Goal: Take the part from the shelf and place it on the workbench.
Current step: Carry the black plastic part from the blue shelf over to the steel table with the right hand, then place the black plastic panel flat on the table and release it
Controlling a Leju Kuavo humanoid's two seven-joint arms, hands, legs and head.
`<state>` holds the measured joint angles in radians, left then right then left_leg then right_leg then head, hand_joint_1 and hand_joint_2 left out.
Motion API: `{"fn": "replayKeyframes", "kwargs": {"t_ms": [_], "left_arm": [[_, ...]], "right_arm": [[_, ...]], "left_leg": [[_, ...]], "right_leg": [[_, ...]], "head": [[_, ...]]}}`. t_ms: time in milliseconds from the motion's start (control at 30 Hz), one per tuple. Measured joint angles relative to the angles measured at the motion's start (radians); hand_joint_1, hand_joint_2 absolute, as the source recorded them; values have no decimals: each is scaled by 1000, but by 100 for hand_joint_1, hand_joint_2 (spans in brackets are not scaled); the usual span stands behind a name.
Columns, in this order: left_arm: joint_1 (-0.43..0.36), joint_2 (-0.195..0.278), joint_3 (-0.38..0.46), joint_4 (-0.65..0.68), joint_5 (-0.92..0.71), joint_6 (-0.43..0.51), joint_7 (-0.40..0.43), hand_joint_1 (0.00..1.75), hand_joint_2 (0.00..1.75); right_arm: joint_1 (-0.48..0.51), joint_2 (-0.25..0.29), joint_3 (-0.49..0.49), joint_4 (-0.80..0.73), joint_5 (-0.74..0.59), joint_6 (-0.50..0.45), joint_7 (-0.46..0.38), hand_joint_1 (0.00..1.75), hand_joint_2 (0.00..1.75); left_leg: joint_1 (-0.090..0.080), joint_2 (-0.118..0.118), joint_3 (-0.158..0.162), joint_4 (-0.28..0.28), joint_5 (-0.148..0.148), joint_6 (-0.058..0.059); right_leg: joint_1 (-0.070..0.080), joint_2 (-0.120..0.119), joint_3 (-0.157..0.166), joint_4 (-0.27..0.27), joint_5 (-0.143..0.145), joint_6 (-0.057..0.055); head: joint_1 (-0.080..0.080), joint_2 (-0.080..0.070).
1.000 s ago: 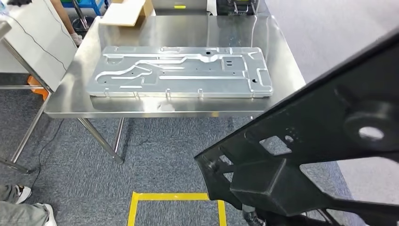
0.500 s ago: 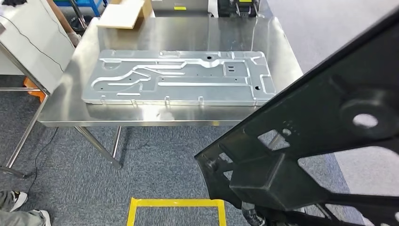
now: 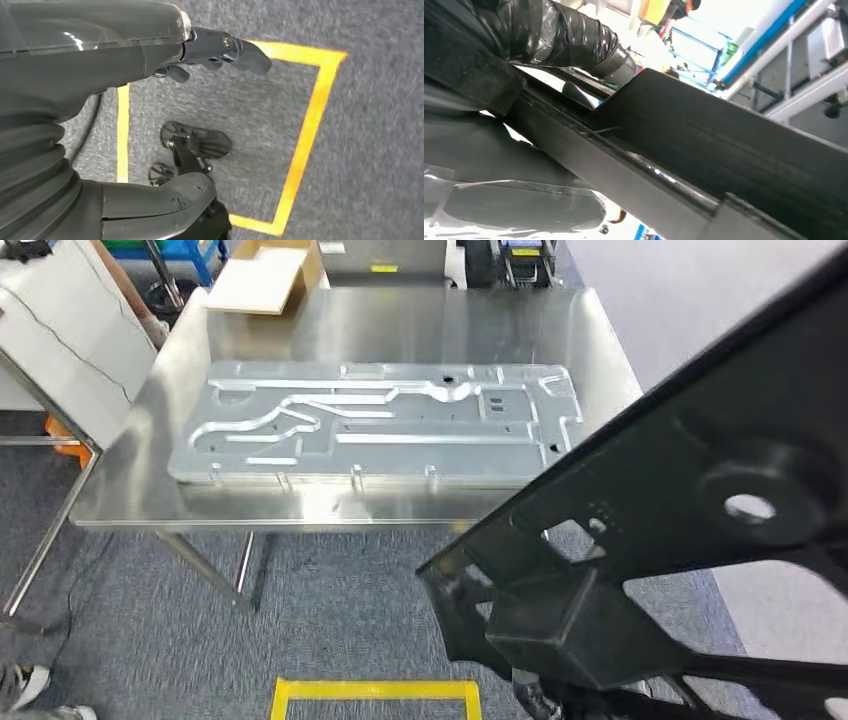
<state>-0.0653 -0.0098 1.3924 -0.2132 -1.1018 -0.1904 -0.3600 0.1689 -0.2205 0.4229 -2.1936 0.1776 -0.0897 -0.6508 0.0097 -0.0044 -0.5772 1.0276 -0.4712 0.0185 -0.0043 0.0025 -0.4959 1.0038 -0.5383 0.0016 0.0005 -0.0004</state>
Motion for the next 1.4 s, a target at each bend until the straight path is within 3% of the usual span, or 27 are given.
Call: {"fn": "replayKeyframes", "kwargs": {"t_ms": [67, 100, 200, 233, 267, 333, 400, 467, 567, 600, 633, 700, 733, 767, 800, 867, 900, 933, 1067, 1133, 1200, 1233, 1267, 1300, 1367, 1400], "left_arm": [[1, 0, 0, 0, 0, 0, 0, 0, 175], [0, 0, 0, 0, 0, 0, 0, 0, 175], [-1, 0, 0, 0, 0, 0, 0, 0, 175], [-1, 0, 0, 0, 0, 0, -1, 0, 175], [0, 0, 0, 0, 0, 0, -1, 0, 175], [0, 0, 0, 0, 0, 0, -2, 0, 175], [-2, -4, 0, 0, -1, -1, -3, 0, 175], [-4, -7, 0, 0, -1, -2, -3, 0, 175], [-7, -6, 0, 0, -1, -2, -4, 0, 175], [-8, -6, 0, 0, -2, -2, -5, 0, 175], [-9, -6, 0, 0, -2, -2, -5, 0, 175], [-7, -5, 0, 0, -2, -3, -5, 0, 175], [-5, -4, 0, 0, -2, -2, -5, 0, 175], [-3, -3, 0, 0, -1, -2, -5, 0, 175], [-1, -3, 0, 0, -1, -2, -5, 0, 175], [0, -1, 0, 0, -1, -2, -4, 0, 175], [0, -1, 0, 0, 0, -2, -4, 0, 175], [0, -1, 0, 0, 0, -1, -3, 0, 175], [1, 0, 0, 0, 0, -1, -1, 0, 175], [0, 0, 0, 0, 0, -1, -2, 0, 175], [0, 0, 0, 0, 1, -1, -4, 0, 175], [1, 0, 0, 0, 2, -1, -4, 0, 175], [2, 0, 0, 0, 2, -2, -5, 0, 175], [2, 0, 0, 0, 2, -2, -5, 0, 175], [2, 0, 1, 0, 2, -3, -5, 0, 175], [1, -1, 1, 0, 2, -3, -5, 0, 175]], "right_arm": [[-1, 0, 0, 0, 0, -1, 0, 175, 175], [-2, 0, 0, 0, 0, -1, 0, 175, 175], [-2, 0, 0, 0, 0, -1, 0, 175, 175], [-2, 0, 0, 0, 0, -1, 0, 175, 175], [-1, 0, 0, 0, 0, -1, 0, 175, 175], [-2, 0, 0, 0, 0, -1, 0, 175, 175], [-2, 0, 0, 0, 0, -2, 0, 175, 175], [-2, 0, 0, -1, 0, -2, -1, 175, 175], [-1, 0, 0, -3, 0, -2, -1, 175, 175], [-2, 0, 0, -3, 0, -2, -1, 175, 175], [-2, 0, 0, -3, 0, -2, -1, 175, 175], [-2, 0, 0, -3, 0, -2, -1, 175, 175], [-1, 0, 0, -3, 0, -2, -2, 175, 175], [-1, 0, 0, -3, 0, -2, -2, 175, 175], [-1, 0, 0, -3, 0, -2, -2, 175, 175], [-1, 0, 0, -3, 0, -1, -3, 175, 175], [-1, 0, 0, -3, 0, -1, -3, 175, 175], [-1, 0, 0, -3, 0, -1, -4, 175, 175], [-1, 0, 0, -4, 1, -2, -9, 175, 175], [-1, 0, 0, -5, 11, -5, -11, 175, 175], [0, 0, 1, -6, 31, -12, -13, 175, 175], [1, 0, 1, -6, 39, -15, -13, 175, 175], [2, 0, 1, -6, 43, -18, -14, 175, 175], [3, -1, 1, -6, 45, -19, -14, 175, 175], [3, -1, 1, -6, 46, -20, -14, 175, 175], [3, -2, 1, -6, 47, -20, -14, 175, 175]], "left_leg": [[3, -1, 10, -9, -3, 12], [4, -1, 17, -13, -6, 18], [2, 0, 31, -15, -20, 28], [1, -1, 39, -15, -26, 28], [0, -2, 49, -15, -33, 27], [-3, -4, 76, -18, -49, 25], [-5, -5, 96, -27, -62, 19], [-3, -3, 102, -39, -67, 10], [-4, 2, 115, -43, -77, -5], [-4, 2, 103, -12, -94, -10], [-2, 2, 75, 42, -118, -14], [1, 2, -12, 184, -165, -23], [3, 2, -48, 230, -167, -27], [4, 3, -67, 238, -145, -30], [5, 3, -66, 207, -103, -31], [4, 4, -28, 81, -9, -29], [3, 4, -6, 27, 14, -25], [2, 4, 10, -7, 21, -19], [2, 0, 32, -35, 6, 9], [6, -1, 42, -41, 2, 21], [5, -1, 48, -40, -6, 27], [4, -1, 53, -41, -11, 27], [4, -1, 60, -41, -17, 26], [3, -2, 71, -41, -23, 25], [3, -4, 96, -45, -39, 21], [2, -4, 108, -47, -45, 18]], "right_leg": [[-2, -1, -4, 21, -15, 10], [-3, -2, -25, 63, -34, 15], [-6, -2, -147, 258, -95, 23], [-6, -2, -179, 293, -88, 22], [-5, -2, -194, 292, -62, 20], [1, -2, -168, 182, 37, 3], [12, -3, -124, 68, 97, -22], [19, -3, -106, 30, 94, -38], [11, -3, -79, -11, 90, -42], [6, -4, -67, -23, 90, -42], [3, -5, -56, -30, 87, -42], [2, -6, -43, -31, 73, -42], [2, -6, -35, -29, 65, -41], [1, -5, -24, -28, 56, -39], [0, -4, -12, -27, 46, -36], [0, -3, 17, -26, 24, -27], [1, -3, 26, -25, 14, -21], [2, -2, 33, -26, 8, -15], [1, -2, 37, -12, 2, 7], [-2, -2, -7, 72, -35, 15], [-5, -2, -97, 217, -91, 22], [-6, -2, -139, 273, -103, 24], [-6, -2, -165, 294, -93, 24], [-6, -2, -172, 277, -62, 22], [-1, -2, -136, 144, 43, 7], [3, -2, -115, 86, 73, -2]], "head": [[0, 0], [0, 0], [0, 0], [0, 0], [0, 0], [0, 0], [0, 0], [1, 0], [1, 0], [1, 0], [1, 0], [1, 0], [1, 0], [1, 0], [1, 0], [1, 0], [1, 0], [1, 0], [1, 0], [1, 0], [1, 0], [1, 0], [1, 0], [1, 0], [1, 0], [1, 0]]}}
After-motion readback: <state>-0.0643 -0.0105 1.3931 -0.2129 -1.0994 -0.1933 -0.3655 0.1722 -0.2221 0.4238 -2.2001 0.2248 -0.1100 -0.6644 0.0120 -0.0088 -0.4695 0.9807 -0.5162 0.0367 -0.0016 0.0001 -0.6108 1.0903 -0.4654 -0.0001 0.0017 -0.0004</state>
